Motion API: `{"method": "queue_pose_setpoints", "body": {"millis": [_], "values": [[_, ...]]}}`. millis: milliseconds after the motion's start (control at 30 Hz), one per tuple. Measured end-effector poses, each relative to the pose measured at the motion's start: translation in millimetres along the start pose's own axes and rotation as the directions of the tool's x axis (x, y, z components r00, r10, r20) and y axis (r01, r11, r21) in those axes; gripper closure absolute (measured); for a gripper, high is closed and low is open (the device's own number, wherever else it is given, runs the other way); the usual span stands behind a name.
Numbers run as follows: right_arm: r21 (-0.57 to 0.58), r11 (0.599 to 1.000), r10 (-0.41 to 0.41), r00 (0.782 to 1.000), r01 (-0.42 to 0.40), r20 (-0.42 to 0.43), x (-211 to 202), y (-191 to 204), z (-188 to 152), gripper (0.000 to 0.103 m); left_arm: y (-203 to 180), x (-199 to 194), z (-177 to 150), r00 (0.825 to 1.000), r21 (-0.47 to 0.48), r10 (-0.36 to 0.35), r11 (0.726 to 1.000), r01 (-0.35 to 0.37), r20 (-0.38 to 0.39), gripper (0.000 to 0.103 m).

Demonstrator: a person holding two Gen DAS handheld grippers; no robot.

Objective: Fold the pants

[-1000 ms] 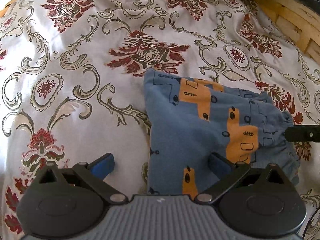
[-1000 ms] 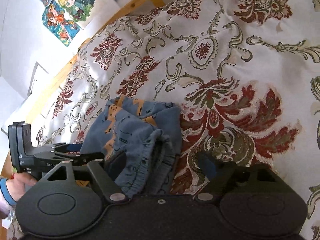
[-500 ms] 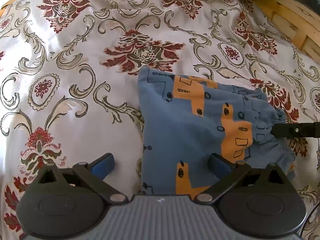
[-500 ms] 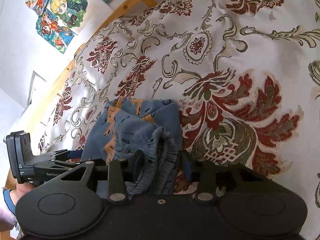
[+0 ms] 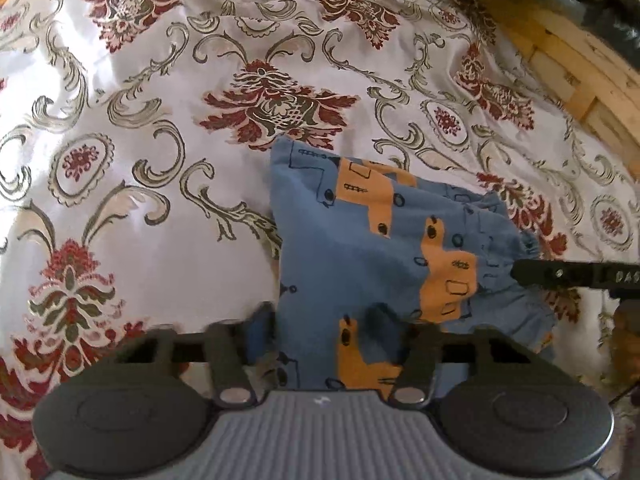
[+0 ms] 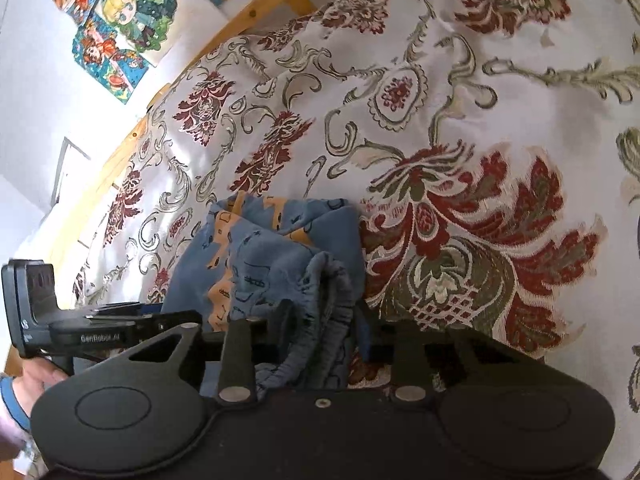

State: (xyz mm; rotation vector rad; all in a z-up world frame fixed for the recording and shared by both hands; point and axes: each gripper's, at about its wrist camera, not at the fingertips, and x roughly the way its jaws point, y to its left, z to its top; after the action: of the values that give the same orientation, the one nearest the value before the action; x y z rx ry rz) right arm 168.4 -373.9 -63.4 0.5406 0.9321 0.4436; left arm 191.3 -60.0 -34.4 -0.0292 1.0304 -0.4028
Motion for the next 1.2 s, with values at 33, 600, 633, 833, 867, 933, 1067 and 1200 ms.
{"method": "queue_pose_setpoints", "body": {"millis": [33, 600, 633, 833, 867, 933, 1067, 1200], "values": [[-0.026, 1.000, -0.014, 1.000, 0.014, 0.007, -1.3, 3.9, -0.5, 0.076, 0.0, -1.2, 0.6, 1.000, -0.011, 0.002, 1.000, -0.002, 0.002, 0.057], [-0.643, 0.672, -0.281, 0.929, 0.368, 0.239, 1.2, 99.9, -50.9, 0.088, -17.3, -9.7, -7.4, 0.995, 0.036, 0.091, 0.995, -0.092, 0.049, 0.075], [-0.666, 0.640, -0.287, 0.924, 0.382, 0.254, 2.7, 104.2, -55.2, 0.088, -17.3, -10.2, -8.4, 0.994, 0.037, 0.093, 0.995, -0.095, 0.053, 0.076], [-0.710, 0.573, -0.286, 0.912, 0.410, 0.295, 4.7, 113.2, -61.3, 0.088, -22.0, -15.3, -11.9, 0.991, 0.048, 0.111, 0.992, -0.115, 0.077, 0.080], [-0.712, 0.569, -0.286, 0.910, 0.413, 0.299, 4.2, 113.5, -61.8, 0.089, -23.6, -16.6, -12.4, 0.990, 0.052, 0.115, 0.991, -0.120, 0.082, 0.081], [-0.719, 0.554, -0.284, 0.907, 0.420, 0.311, 3.9, 115.3, -63.3, 0.089, -29.5, -20.2, -13.2, 0.986, 0.069, 0.134, 0.988, -0.141, 0.097, 0.083], [-0.725, 0.533, -0.280, 0.900, 0.436, 0.335, 1.8, 118.8, -66.6, 0.089, -45.0, -25.9, -13.9, 0.976, 0.101, 0.184, 0.975, -0.196, 0.119, 0.085], [-0.722, 0.526, -0.282, 0.893, 0.450, 0.351, 0.9, 118.5, -66.5, 0.089, -51.5, -32.7, -11.3, 0.973, 0.088, 0.191, 0.975, -0.203, 0.125, 0.085]]}}
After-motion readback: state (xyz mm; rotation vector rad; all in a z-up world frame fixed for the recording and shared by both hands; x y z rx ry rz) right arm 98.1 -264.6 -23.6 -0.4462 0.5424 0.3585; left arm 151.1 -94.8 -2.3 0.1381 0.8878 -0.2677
